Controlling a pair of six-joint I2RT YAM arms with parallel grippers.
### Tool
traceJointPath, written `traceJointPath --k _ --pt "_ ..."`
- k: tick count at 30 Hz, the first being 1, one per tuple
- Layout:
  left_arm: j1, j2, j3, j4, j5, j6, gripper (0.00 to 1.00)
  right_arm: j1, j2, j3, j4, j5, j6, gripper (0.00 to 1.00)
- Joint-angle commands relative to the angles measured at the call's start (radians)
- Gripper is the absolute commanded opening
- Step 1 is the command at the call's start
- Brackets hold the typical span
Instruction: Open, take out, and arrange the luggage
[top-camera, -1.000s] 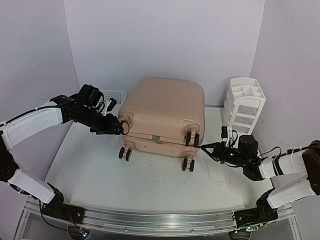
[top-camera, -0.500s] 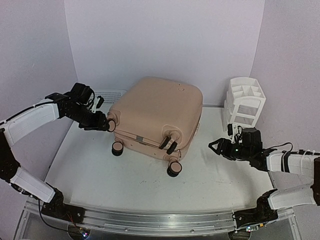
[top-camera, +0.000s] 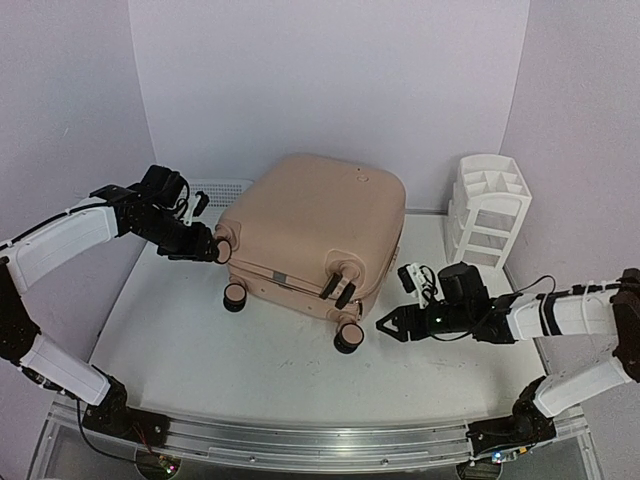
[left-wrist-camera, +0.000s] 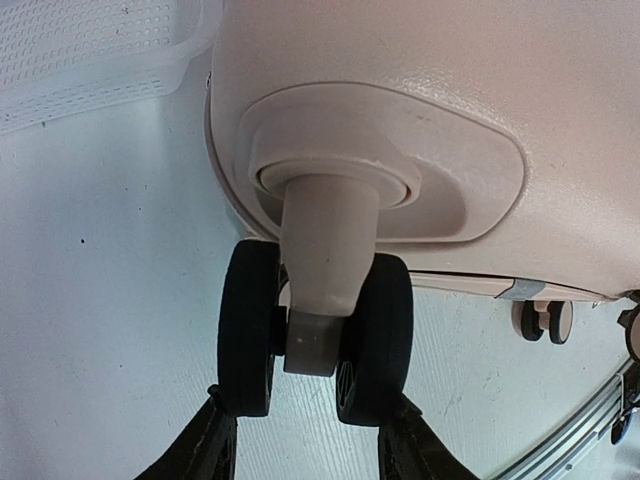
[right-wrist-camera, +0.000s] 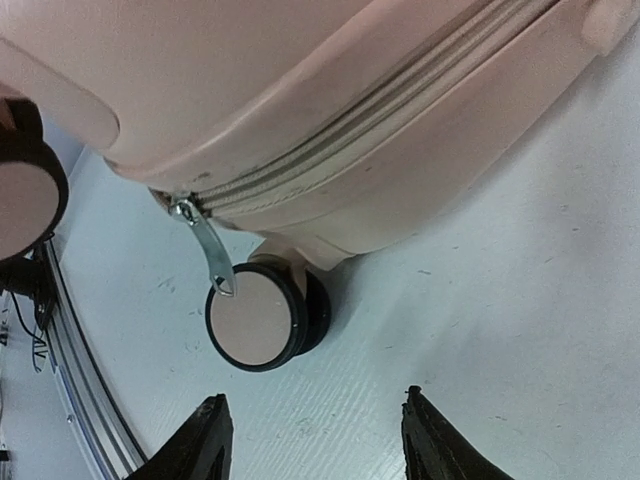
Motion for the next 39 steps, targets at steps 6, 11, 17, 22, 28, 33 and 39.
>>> traceJointPath --k 6,11,17,22,28,33,39 --pt "0.009 -0.042 0.021 -0.024 -0.015 -0.023 0.05 0.053 0.164 0.09 0.203 -0.027 0.05 0.57" --pt "0.008 -0.045 0.019 -0.023 -0.008 -0.021 0.06 0.055 0.238 0.136 0.243 -0.017 0.07 0.55" --pt "0.009 -0.05 0.015 -0.024 -0.003 -0.024 0.06 0.058 0.288 0.149 0.325 -0.012 0.131 0.48" --pt "0.009 -0.052 0.012 -0.023 -0.011 -0.023 0.06 0.062 0.29 0.147 0.323 0.014 0.162 0.31" --pt "0.009 -0.05 0.01 -0.023 -0.024 -0.017 0.06 0.065 0.229 0.119 0.288 0.013 0.125 0.27" --pt "0.009 -0.046 0.014 -0.024 -0.021 -0.017 0.06 0.067 0.186 0.13 0.217 -0.059 0.041 0.3" --pt "0.009 -0.048 0.017 -0.023 -0.017 -0.019 0.06 0.07 0.149 0.137 0.153 -0.046 -0.004 0.36"
